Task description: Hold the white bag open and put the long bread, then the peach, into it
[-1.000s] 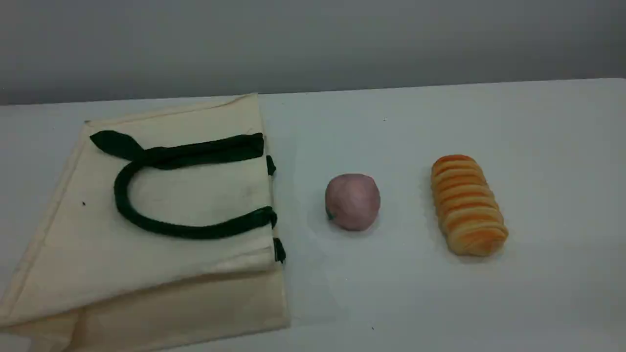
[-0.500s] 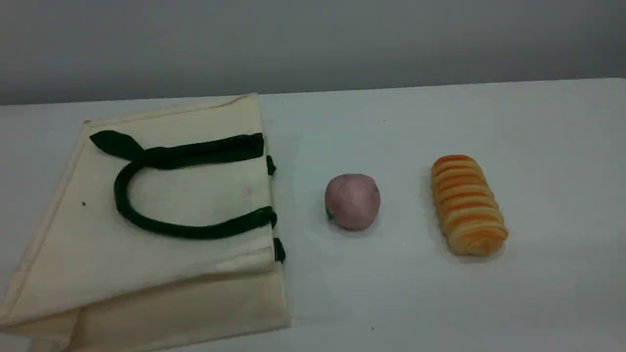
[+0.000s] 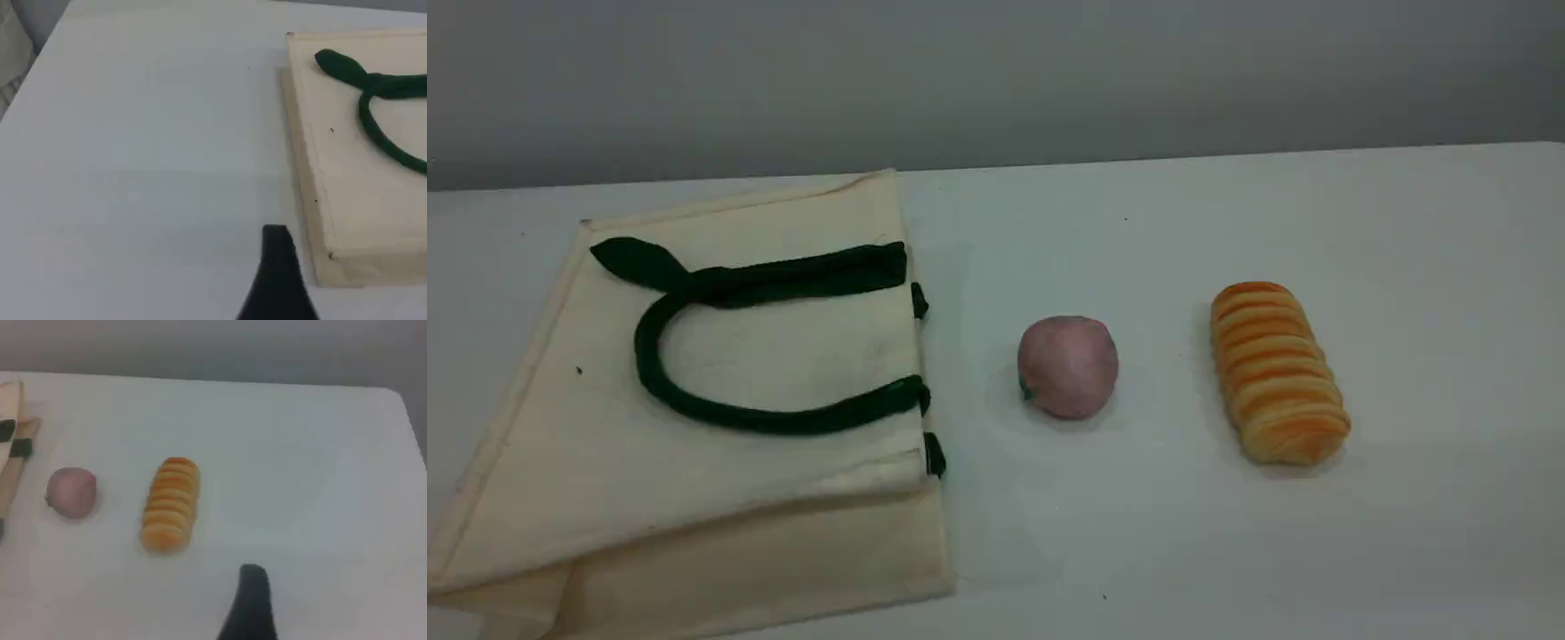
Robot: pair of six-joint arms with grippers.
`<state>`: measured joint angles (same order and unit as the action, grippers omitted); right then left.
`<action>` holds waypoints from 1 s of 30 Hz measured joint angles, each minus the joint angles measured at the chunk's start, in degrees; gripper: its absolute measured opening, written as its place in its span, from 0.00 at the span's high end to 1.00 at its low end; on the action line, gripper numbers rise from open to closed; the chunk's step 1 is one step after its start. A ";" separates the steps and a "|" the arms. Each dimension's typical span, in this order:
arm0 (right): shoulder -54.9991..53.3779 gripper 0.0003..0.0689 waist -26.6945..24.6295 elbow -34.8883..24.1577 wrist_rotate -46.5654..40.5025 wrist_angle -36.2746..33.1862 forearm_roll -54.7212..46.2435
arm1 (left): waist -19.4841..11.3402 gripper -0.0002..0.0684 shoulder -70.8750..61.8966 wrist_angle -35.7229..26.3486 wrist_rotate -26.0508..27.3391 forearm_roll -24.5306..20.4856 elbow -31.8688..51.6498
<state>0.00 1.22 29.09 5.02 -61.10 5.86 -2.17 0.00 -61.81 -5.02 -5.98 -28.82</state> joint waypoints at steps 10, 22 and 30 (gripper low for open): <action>0.00 0.19 0.00 0.00 0.00 0.00 0.00 | 0.00 0.29 0.00 0.00 0.00 0.00 0.00; 0.00 0.19 0.00 0.00 -2.03 0.01 0.25 | 0.42 0.29 -0.97 0.00 0.00 0.00 0.00; -8.44 0.19 0.00 4.24 -5.02 5.86 0.28 | 3.60 0.29 -12.02 3.34 -0.36 0.00 -4.17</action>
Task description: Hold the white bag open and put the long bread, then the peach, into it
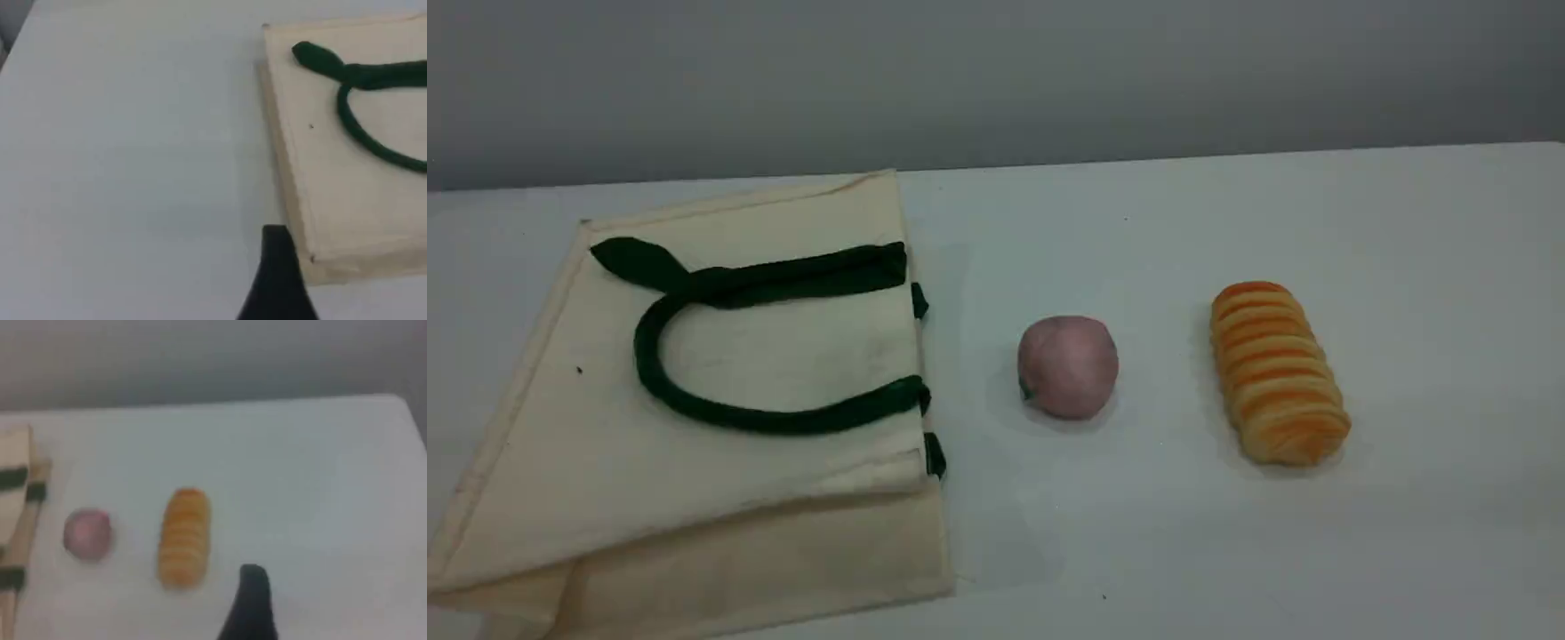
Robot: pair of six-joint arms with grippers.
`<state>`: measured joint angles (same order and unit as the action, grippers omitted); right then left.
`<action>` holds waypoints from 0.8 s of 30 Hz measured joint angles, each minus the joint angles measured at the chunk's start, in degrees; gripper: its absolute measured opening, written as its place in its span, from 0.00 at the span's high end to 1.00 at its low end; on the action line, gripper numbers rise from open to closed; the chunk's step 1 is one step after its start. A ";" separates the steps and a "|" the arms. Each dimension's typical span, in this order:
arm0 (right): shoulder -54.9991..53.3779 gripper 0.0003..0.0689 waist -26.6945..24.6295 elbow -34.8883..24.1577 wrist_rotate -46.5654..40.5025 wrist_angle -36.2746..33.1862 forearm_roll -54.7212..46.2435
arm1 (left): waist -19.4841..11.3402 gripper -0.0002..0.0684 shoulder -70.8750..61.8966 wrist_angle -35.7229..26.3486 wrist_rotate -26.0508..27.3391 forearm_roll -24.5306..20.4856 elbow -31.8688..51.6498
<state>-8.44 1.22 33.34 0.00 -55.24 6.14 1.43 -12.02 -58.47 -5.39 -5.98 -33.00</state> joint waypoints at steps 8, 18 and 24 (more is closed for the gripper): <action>-17.31 0.19 0.00 12.03 0.00 1.47 0.11 | 0.00 0.29 -19.55 4.05 -0.51 0.12 -10.22; -40.96 0.19 0.00 26.83 0.00 1.23 2.29 | 0.00 0.29 -48.09 3.99 -1.05 0.37 -23.02; -50.80 0.19 0.00 31.21 0.60 2.50 2.51 | 0.00 0.29 -61.29 7.70 -1.01 0.48 -25.56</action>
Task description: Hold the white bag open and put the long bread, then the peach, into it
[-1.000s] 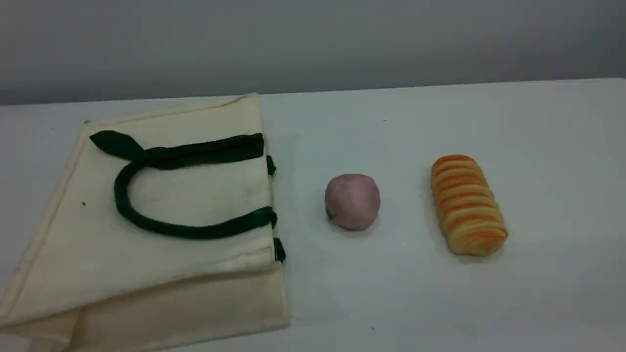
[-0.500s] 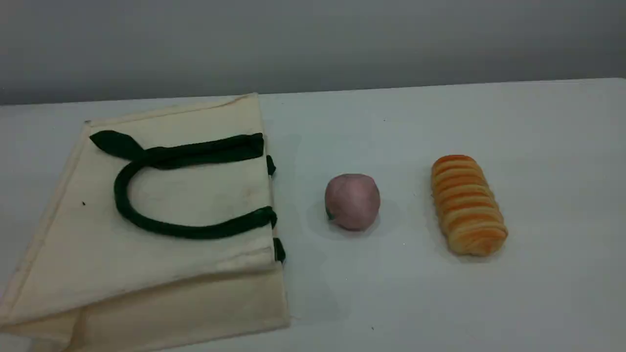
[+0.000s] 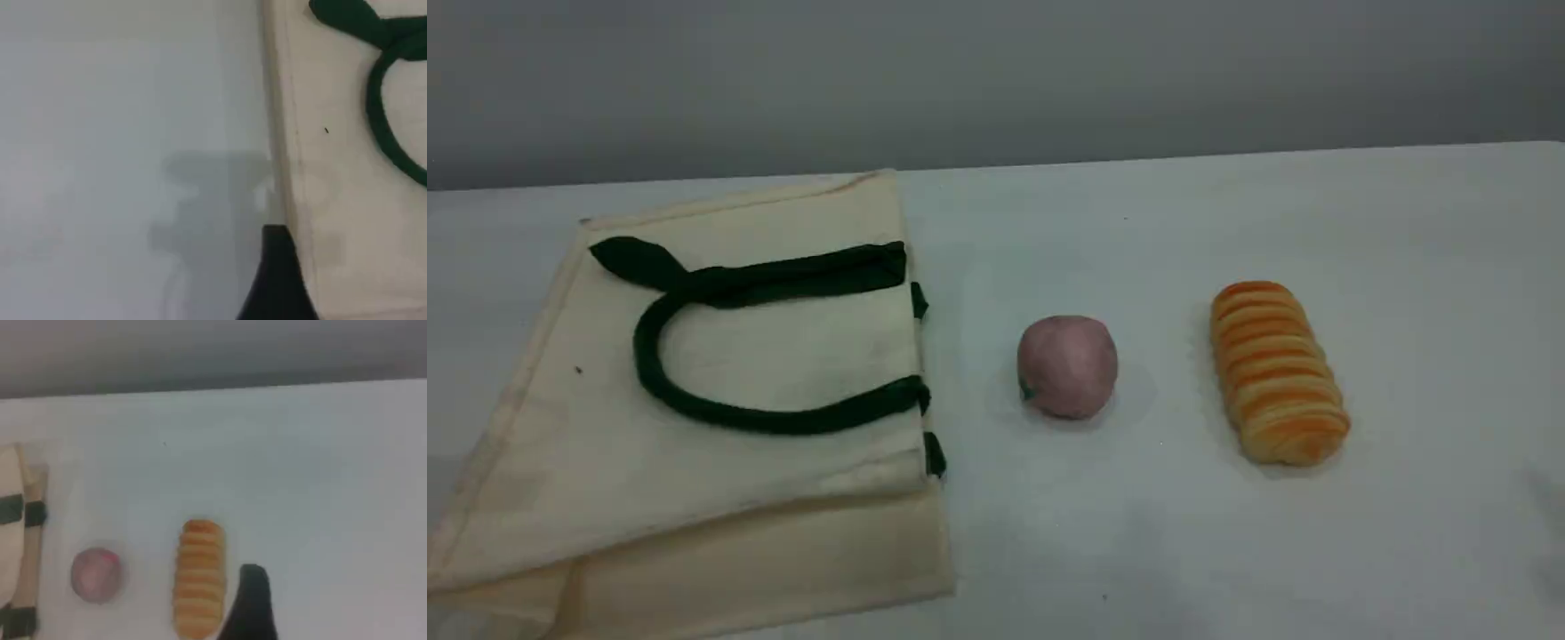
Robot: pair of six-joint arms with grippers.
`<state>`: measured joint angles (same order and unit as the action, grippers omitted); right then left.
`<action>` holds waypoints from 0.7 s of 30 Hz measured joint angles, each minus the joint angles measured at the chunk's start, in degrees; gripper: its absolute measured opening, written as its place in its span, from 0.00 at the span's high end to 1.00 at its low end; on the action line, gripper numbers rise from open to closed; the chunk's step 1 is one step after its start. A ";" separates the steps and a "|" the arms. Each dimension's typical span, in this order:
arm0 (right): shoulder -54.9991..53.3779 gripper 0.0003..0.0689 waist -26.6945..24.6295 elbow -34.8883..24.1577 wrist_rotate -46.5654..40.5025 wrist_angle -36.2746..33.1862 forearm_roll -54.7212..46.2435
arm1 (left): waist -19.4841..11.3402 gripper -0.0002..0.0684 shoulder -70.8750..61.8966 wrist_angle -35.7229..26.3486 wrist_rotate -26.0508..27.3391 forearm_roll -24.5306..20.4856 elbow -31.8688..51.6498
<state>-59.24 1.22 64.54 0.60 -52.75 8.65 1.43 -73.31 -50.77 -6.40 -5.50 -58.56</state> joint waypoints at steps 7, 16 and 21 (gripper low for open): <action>-6.72 0.19 0.00 0.38 0.07 3.16 0.11 | 0.00 0.29 -10.86 8.55 -0.18 5.50 0.00; -9.44 0.19 0.00 0.38 0.07 5.83 0.06 | 0.00 0.29 -22.54 16.06 0.70 10.04 0.00; -9.44 0.19 0.00 0.42 0.12 5.95 0.06 | 1.06 0.29 -28.33 19.61 4.80 15.28 0.00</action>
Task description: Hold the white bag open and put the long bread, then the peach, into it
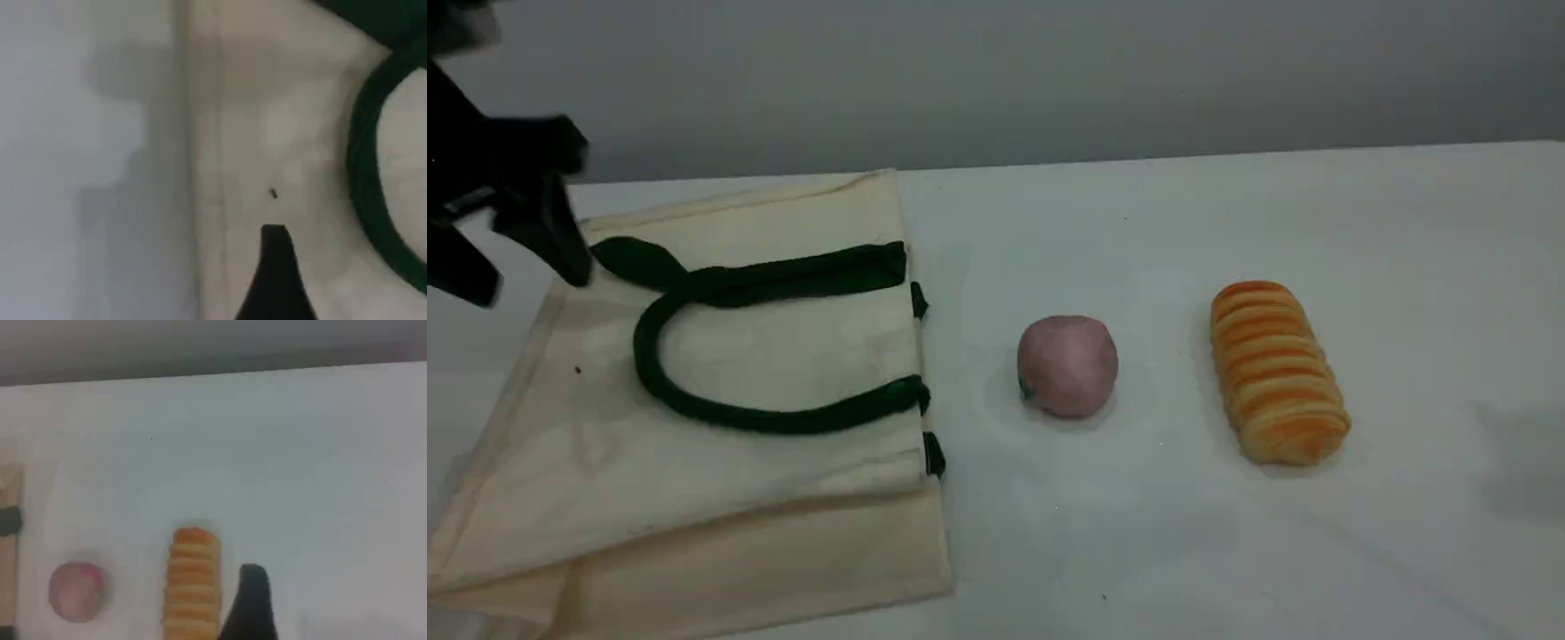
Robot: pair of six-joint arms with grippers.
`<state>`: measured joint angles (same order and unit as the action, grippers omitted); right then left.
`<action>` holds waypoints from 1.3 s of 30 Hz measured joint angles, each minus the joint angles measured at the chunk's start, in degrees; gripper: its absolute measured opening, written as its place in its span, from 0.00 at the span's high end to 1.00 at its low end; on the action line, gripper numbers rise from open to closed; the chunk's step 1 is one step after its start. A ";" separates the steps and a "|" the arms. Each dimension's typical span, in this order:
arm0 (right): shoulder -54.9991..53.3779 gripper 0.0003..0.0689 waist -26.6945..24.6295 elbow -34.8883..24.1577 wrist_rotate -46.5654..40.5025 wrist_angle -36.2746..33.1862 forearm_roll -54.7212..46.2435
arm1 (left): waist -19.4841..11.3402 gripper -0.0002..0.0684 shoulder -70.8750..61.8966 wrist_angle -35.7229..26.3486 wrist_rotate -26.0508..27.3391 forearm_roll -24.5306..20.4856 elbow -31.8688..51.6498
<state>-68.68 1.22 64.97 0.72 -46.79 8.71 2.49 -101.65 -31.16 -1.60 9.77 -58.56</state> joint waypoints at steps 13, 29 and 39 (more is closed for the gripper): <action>0.00 0.19 0.00 0.00 0.00 -0.11 -0.05 | 2.35 0.29 -8.61 3.66 1.60 2.75 -1.34; 0.00 0.19 0.00 0.00 0.00 -0.39 -0.05 | 4.10 0.29 -13.32 5.14 1.60 4.35 -5.14; 0.00 0.19 0.00 0.00 0.00 -0.49 -0.11 | 4.17 0.32 -16.03 5.76 1.60 4.35 -5.57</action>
<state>-68.68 1.22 64.97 0.72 -47.29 8.59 6.66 -117.67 -25.40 0.00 14.13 -64.12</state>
